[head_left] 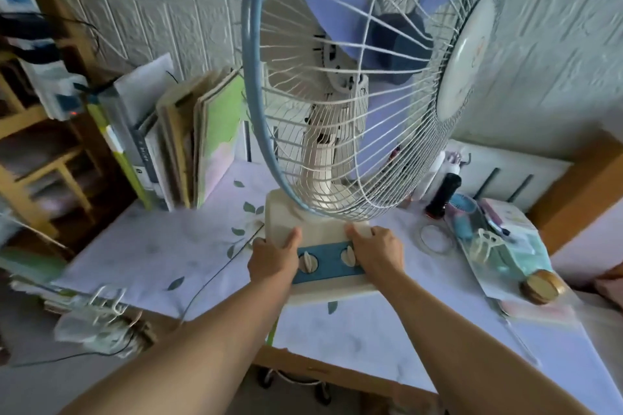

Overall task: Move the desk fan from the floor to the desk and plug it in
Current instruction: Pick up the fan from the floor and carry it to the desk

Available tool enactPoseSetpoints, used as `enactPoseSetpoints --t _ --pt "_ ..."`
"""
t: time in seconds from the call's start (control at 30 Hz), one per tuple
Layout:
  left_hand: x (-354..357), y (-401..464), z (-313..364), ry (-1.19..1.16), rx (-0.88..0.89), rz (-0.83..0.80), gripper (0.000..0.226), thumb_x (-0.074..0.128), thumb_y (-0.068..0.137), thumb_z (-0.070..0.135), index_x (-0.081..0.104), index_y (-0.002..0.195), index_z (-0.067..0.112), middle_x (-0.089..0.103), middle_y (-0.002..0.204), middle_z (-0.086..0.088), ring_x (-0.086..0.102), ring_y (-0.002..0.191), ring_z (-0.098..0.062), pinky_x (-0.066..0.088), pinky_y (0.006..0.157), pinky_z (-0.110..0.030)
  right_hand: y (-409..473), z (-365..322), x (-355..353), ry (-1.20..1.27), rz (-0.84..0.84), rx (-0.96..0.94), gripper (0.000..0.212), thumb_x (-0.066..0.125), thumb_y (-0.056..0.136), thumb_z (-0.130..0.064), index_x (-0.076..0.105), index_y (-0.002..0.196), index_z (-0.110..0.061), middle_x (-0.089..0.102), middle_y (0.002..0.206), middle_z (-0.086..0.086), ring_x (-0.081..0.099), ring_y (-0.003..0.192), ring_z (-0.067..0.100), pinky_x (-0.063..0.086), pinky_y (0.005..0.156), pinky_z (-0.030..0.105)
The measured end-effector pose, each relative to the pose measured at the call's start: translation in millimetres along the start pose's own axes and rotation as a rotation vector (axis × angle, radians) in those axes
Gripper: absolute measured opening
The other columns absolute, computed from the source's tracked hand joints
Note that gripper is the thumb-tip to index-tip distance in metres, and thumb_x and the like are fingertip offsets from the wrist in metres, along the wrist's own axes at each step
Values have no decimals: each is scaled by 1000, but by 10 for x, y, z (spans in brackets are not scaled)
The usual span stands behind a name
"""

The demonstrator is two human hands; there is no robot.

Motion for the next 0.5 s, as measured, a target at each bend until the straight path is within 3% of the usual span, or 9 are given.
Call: enactPoseSetpoints --t 0.3,0.5 --pt "548 244 -316 -73 -13 47 75 60 77 60 47 130 9 57 133 -11 53 120 -33 43 93 -38 435 434 290 -14 -24 -34 56 50 75 -63 62 91 -11 61 89 8 54 68 21 33 49 26" --pt "755 333 -465 -89 -10 66 77 60 77 59 44 133 8 55 135 -11 52 121 -33 42 94 -38 607 611 441 -44 -33 -72 60 48 77 -64 64 92 -8 60 87 9 50 63 19 32 50 27"
Point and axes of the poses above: each hand's wrist, its own y-axis towards the middle knuckle, its own x-axis out of the palm, z = x × y, the point moved 2 cm from there along y, towards the middle knuckle
